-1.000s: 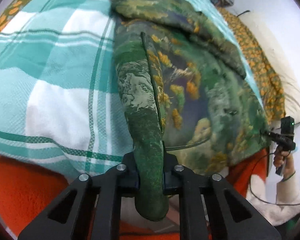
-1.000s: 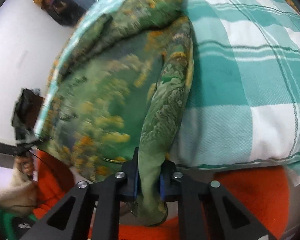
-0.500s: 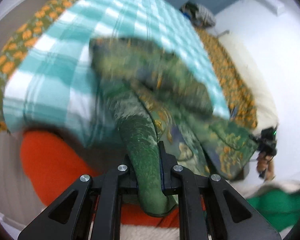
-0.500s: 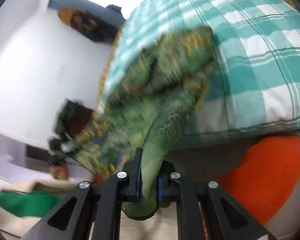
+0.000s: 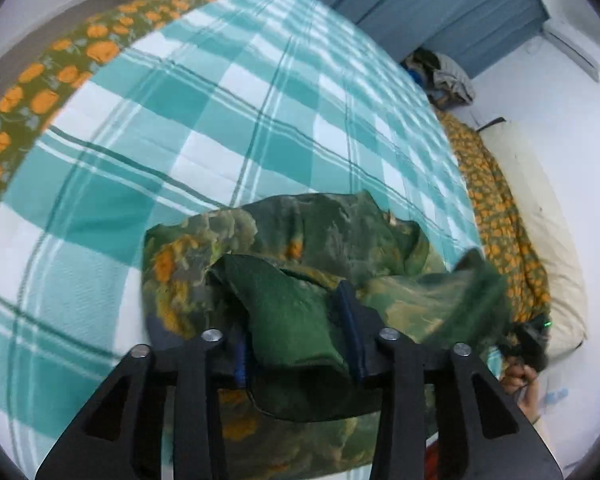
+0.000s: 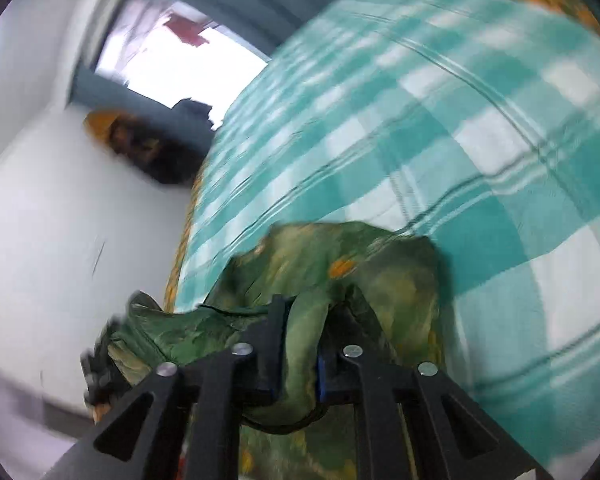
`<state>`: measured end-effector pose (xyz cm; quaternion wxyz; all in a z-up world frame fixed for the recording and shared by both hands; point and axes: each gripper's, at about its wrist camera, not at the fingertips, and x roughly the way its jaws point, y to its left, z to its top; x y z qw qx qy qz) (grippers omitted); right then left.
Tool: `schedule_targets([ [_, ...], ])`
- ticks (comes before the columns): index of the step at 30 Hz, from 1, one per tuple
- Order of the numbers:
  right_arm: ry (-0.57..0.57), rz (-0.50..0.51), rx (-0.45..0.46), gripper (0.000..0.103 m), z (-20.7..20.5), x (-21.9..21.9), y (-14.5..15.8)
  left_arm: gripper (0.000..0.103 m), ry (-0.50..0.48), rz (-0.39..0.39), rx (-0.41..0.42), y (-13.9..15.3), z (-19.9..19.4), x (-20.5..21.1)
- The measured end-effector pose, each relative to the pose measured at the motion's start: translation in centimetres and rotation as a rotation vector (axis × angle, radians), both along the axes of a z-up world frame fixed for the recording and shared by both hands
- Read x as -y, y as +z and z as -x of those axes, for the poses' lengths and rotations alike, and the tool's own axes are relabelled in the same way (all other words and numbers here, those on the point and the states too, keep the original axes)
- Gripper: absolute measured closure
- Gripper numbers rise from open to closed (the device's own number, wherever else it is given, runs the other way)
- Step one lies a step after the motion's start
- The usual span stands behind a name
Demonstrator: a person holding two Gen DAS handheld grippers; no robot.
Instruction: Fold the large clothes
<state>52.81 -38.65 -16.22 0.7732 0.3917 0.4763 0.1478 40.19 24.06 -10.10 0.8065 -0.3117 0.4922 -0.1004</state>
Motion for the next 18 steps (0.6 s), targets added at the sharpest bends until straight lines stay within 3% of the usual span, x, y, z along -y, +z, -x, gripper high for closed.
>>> schedule_targets([
  [1,-0.046,-0.039,-0.034,0.063,-0.3,0.4,-1.1,0.057,0.006,0.036,-0.007,0.1,0.3,-0.5],
  [2,-0.086,-0.086,-0.049,0.058,-0.5,0.8,-1.7,0.049,0.017,0.077,0.004,0.4,0.2,-1.2],
  [3,-0.120,-0.156,-0.055,0.048,-0.8,1.3,-2.1,0.031,0.038,0.100,0.035,1.2,0.4,-2.2],
  [4,-0.140,-0.215,-0.047,0.039,-1.2,1.7,-2.0,0.020,0.069,0.086,0.065,2.1,0.8,-3.0],
  [5,-0.147,-0.228,-0.032,0.035,-1.4,2.0,-1.8,0.004,0.100,0.062,0.096,2.9,1.1,-3.7],
  [7,-0.146,-0.199,0.035,0.025,-1.7,2.6,0.4,0.001,0.133,0.024,0.157,4.2,2.3,-5.2],
  [9,-0.096,-0.090,0.071,0.024,-2.0,2.4,2.1,0.001,0.067,-0.006,0.144,3.5,2.7,-5.4],
  [11,0.041,0.168,0.071,0.024,-2.3,0.4,3.2,0.001,0.008,-0.060,0.074,1.3,2.6,-4.3],
  [14,0.203,0.444,0.047,0.024,-2.4,-3.0,2.0,0.003,-0.014,-0.143,-0.062,-3.4,1.0,-1.4],
  [16,0.229,0.527,0.012,0.024,-3.0,-5.0,0.1,0.014,0.005,-0.160,-0.076,-4.9,0.3,0.3],
  [17,0.232,0.523,0.016,0.024,-2.9,-5.5,-0.6,0.044,0.006,-0.172,-0.074,-5.2,-0.1,1.3],
  [18,0.241,0.527,0.024,0.030,-2.9,-6.0,-1.0,0.087,-0.001,-0.178,-0.084,-5.3,-0.5,2.2],
])
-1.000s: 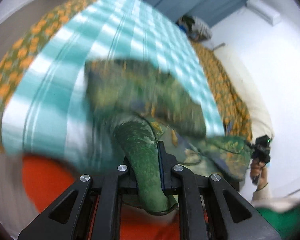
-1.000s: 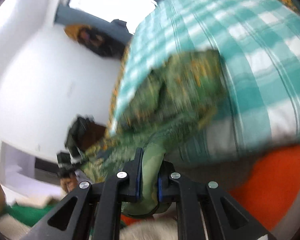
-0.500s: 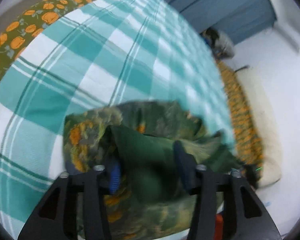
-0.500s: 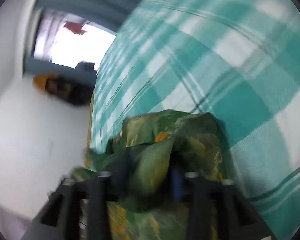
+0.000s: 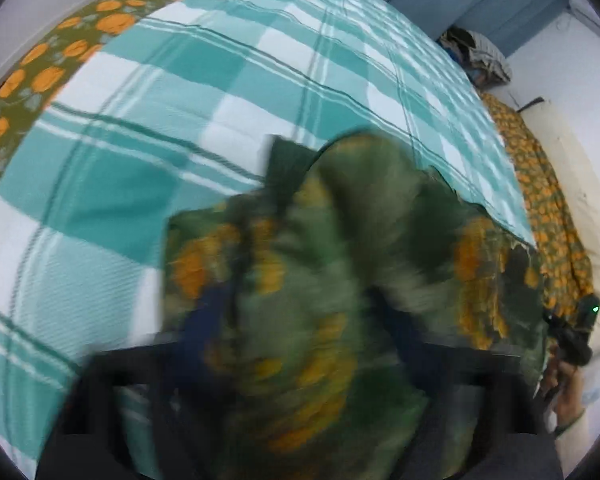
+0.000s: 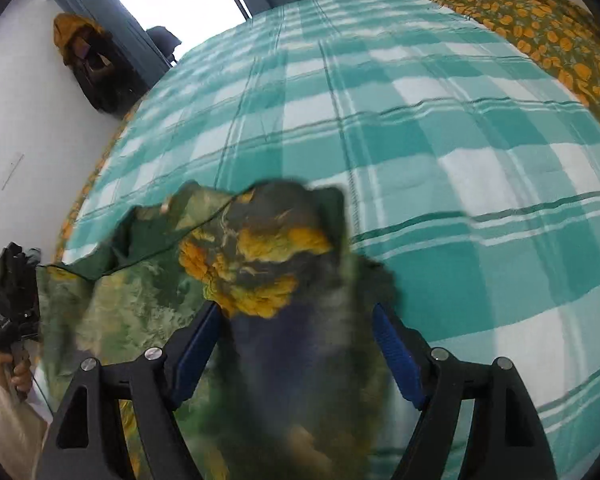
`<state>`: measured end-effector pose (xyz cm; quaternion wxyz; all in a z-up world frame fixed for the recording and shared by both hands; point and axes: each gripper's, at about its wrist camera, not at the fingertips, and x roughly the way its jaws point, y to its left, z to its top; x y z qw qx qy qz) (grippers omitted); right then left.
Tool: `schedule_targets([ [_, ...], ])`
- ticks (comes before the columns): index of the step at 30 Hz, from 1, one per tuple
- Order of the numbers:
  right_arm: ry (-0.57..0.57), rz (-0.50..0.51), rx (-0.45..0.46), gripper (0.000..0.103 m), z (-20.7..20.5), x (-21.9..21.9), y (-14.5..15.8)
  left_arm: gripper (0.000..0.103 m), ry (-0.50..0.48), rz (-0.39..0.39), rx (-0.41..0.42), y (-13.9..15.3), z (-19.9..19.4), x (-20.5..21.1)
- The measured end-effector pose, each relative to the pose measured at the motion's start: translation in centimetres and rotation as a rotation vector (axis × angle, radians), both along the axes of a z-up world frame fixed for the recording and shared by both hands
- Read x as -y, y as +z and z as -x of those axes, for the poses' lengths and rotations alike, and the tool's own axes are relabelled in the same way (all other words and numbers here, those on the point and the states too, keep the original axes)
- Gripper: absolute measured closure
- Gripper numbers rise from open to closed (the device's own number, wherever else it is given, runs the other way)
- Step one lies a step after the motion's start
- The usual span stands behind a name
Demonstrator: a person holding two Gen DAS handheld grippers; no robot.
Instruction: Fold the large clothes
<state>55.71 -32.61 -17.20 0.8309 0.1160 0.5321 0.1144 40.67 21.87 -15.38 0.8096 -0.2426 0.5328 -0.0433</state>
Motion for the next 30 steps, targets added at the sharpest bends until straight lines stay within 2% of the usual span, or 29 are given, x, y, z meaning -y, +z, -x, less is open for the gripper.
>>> schedule_targets([
  [1,0.005,0.048,0.001,0.060,-0.1,-0.9,-0.1,0.088,0.005,-0.012,-0.019,0.2,-0.2,0.3],
  [2,0.007,0.096,0.000,0.079,-0.1,-1.4,0.1,0.091,0.018,-0.042,-0.005,1.3,-0.3,0.5],
  [3,0.004,0.121,0.011,0.090,-0.1,-1.7,0.9,0.093,0.014,-0.060,0.042,3.0,-0.3,0.5],
  [4,0.003,0.132,0.042,0.091,0.0,-1.9,2.0,0.093,0.014,-0.071,0.087,4.6,-0.2,0.3],
  [7,0.015,0.201,0.228,0.091,0.3,-2.7,7.4,0.094,0.026,-0.108,0.222,9.5,-0.6,0.0],
  [9,0.003,0.224,0.327,0.091,-0.7,-3.2,9.6,0.094,0.037,-0.219,0.295,11.3,-1.7,0.9],
  [11,-0.028,0.241,0.358,0.091,-1.9,-3.4,10.2,0.094,0.042,-0.315,0.314,10.8,-2.6,1.8],
  [14,-0.040,0.295,0.324,0.091,-3.6,-3.4,7.3,0.093,0.051,-0.381,0.264,6.3,-3.6,2.3],
  [16,-0.040,0.315,0.259,0.091,-4.1,-3.3,3.2,0.092,0.043,-0.408,0.195,1.4,-3.5,2.2],
  [19,-0.047,0.307,0.202,0.091,-3.4,-2.7,-2.0,0.089,0.027,-0.418,0.188,-3.7,-1.6,2.6],
  [21,-0.064,0.279,0.214,0.091,-2.5,-2.2,-3.8,0.088,0.042,-0.426,0.229,-3.9,-0.9,2.9],
  [23,-0.097,0.241,0.223,0.089,-2.2,-1.4,-5.0,0.088,0.040,-0.409,0.233,-4.0,-0.9,2.6],
  [27,-0.102,0.228,0.216,0.088,-2.4,-1.3,-5.4,0.086,0.046,-0.372,0.235,-4.3,-1.1,1.9],
  [30,-0.105,0.208,0.212,0.088,-2.4,-1.2,-5.5,0.085,0.056,-0.382,0.241,-4.2,-0.9,2.4],
])
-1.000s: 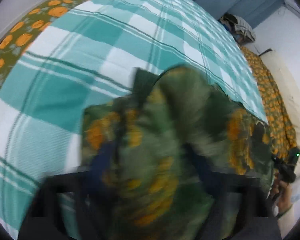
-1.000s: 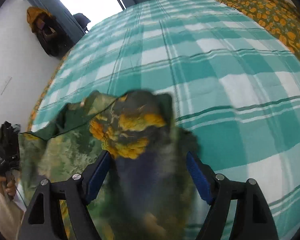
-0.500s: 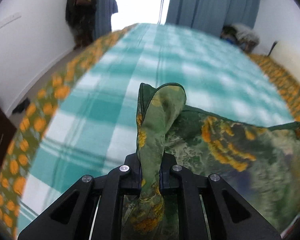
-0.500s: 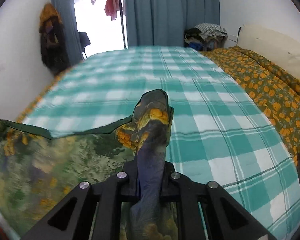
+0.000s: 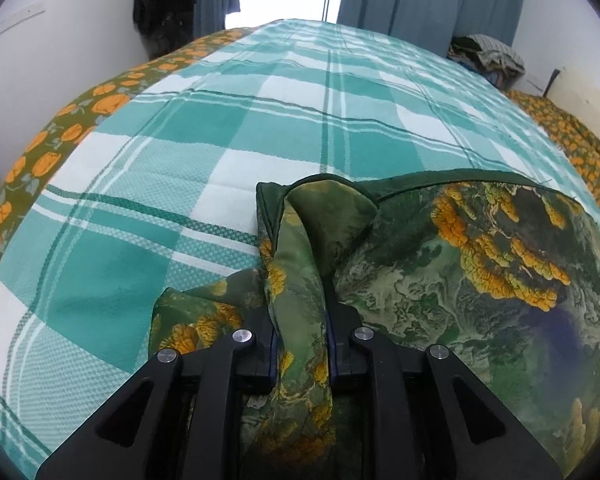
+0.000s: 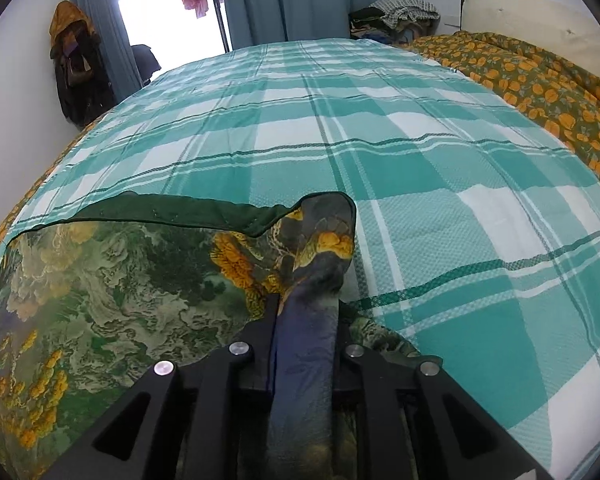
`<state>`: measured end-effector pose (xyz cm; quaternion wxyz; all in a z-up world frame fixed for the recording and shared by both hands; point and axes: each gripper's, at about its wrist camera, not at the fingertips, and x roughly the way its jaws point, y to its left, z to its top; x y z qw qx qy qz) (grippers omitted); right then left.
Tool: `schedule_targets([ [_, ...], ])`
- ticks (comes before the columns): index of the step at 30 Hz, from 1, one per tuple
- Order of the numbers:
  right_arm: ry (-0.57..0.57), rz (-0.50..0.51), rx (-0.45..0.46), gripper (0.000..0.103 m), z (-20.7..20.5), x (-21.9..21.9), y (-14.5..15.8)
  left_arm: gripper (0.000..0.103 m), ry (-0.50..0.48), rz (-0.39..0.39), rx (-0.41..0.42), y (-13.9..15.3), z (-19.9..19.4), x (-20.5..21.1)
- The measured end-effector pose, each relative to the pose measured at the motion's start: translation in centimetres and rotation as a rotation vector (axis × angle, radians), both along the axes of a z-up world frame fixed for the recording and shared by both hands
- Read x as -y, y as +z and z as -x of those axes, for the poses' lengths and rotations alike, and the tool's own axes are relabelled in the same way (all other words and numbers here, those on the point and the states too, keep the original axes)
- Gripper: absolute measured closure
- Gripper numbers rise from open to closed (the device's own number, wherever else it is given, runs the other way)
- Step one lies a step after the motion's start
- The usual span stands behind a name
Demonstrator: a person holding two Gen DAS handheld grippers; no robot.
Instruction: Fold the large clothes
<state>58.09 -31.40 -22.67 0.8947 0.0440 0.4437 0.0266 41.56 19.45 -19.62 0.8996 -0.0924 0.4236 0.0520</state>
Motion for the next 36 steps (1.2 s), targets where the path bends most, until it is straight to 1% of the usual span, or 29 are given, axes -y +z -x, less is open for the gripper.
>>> schedule_targets([
  [6,0.001,-0.012,0.001,0.087,0.2,0.0,-0.1,0.085,0.003,0.000,0.001,-0.1,-0.1,0.1],
  [22,-0.002,-0.008,-0.003,0.086,0.1,-0.1,-0.2,0.084,0.002,-0.001,0.003,-0.1,-0.1,0.0],
  [25,-0.003,-0.002,-0.002,0.086,0.2,-0.1,-0.1,0.083,0.003,-0.006,0.006,0.1,0.0,0.0],
  [26,-0.003,0.004,-0.001,0.085,0.2,-0.2,-0.1,0.078,0.005,-0.014,0.006,0.3,0.1,0.1],
  [27,-0.004,0.009,0.001,0.085,0.2,-0.2,0.1,0.070,0.009,-0.017,0.002,0.5,0.1,0.0],
  [28,-0.006,0.020,0.005,0.083,0.4,-0.3,0.3,0.065,0.016,-0.017,-0.011,0.8,0.1,-0.1],
  [30,-0.007,0.042,0.000,0.083,0.4,-0.5,0.8,0.042,0.027,-0.004,-0.038,1.9,0.2,-0.7],
  [32,0.000,0.058,-0.013,0.081,0.3,-0.6,1.5,0.033,0.048,0.012,-0.030,4.1,1.1,-1.3],
  [33,0.001,0.058,-0.018,0.079,0.2,-0.4,2.0,0.032,0.053,0.024,-0.003,5.7,2.0,-1.4],
  [34,-0.004,0.055,-0.018,0.068,0.3,-0.2,2.6,0.031,0.047,0.034,0.013,6.6,2.5,-1.4],
  [35,-0.008,0.039,-0.008,0.060,0.6,0.3,3.4,0.029,0.029,0.045,0.036,8.2,3.2,-1.0],
  [36,-0.007,0.022,0.002,0.045,0.8,0.6,4.0,0.026,0.006,0.050,0.064,9.8,3.9,-0.2],
])
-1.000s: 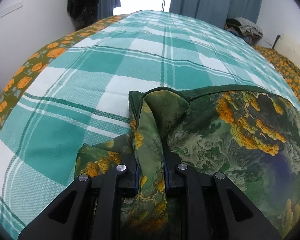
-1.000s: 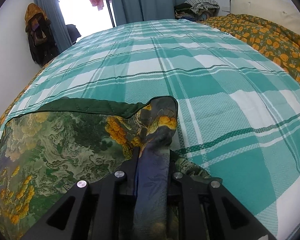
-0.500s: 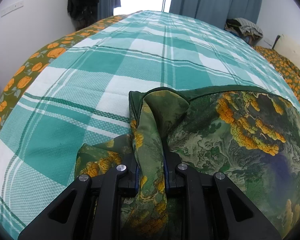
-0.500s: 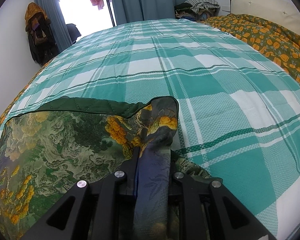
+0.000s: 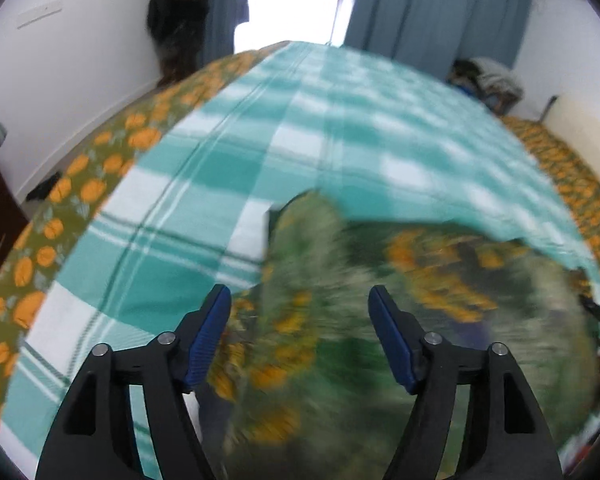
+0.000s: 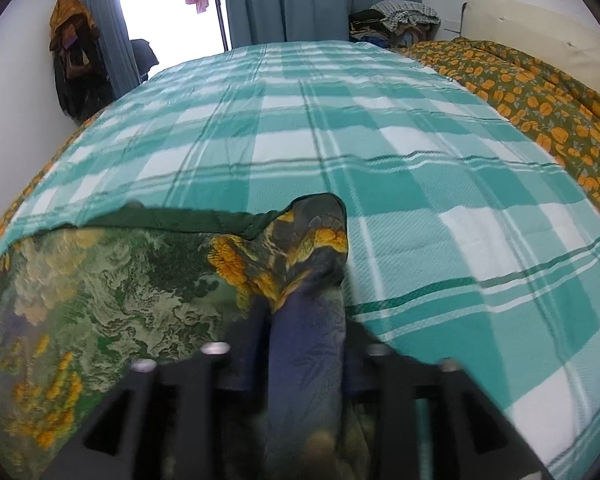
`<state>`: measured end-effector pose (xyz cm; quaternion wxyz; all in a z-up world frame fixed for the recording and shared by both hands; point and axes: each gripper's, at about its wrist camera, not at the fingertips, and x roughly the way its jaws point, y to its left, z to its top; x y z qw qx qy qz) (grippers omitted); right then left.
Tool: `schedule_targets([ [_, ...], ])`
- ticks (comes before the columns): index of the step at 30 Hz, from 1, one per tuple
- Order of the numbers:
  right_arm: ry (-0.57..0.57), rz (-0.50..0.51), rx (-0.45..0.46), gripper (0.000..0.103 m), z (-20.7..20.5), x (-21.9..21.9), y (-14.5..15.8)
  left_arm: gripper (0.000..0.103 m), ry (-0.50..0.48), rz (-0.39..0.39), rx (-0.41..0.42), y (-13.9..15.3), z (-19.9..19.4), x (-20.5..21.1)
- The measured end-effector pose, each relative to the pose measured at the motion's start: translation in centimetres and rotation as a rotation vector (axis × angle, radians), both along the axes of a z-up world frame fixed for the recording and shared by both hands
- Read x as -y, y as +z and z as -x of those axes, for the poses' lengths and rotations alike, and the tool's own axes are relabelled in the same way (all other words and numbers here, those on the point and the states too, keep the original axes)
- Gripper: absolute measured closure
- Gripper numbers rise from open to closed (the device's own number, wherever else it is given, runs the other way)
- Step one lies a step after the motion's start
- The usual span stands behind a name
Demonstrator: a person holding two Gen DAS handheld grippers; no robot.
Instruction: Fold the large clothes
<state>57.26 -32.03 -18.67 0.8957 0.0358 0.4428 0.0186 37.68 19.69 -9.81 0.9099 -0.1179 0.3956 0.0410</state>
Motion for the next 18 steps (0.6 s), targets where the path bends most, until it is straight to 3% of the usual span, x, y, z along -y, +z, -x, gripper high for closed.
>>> schedule_targets([
  [3,0.007,-0.009,0.059,0.040,1.4,0.9,2.7,0.011,-0.072,0.018,0.068,3.4,0.9,2.8],
  [5,0.011,0.005,0.094,0.040,2.4,0.9,4.4,0.010,-0.160,0.060,0.092,5.0,0.6,6.1],
  [8,0.056,-0.009,0.144,0.040,4.2,0.0,6.7,0.010,-0.296,0.107,0.061,5.0,-1.2,11.3],
  [11,0.152,-0.037,0.154,0.040,5.7,-2.0,7.3,0.010,-0.373,0.078,0.021,3.2,-4.0,16.2],
  [13,0.201,-0.036,0.129,0.040,6.1,-3.1,6.3,0.010,-0.366,0.049,-0.020,1.2,-6.1,18.1],
  [16,0.206,0.003,0.056,0.040,6.0,-3.6,2.7,0.010,-0.295,-0.003,-0.090,-2.7,-9.4,19.4],
  [18,0.198,-0.028,-0.002,0.040,5.7,-2.8,-0.4,0.010,-0.257,0.019,-0.161,-5.8,-10.7,18.8],
])
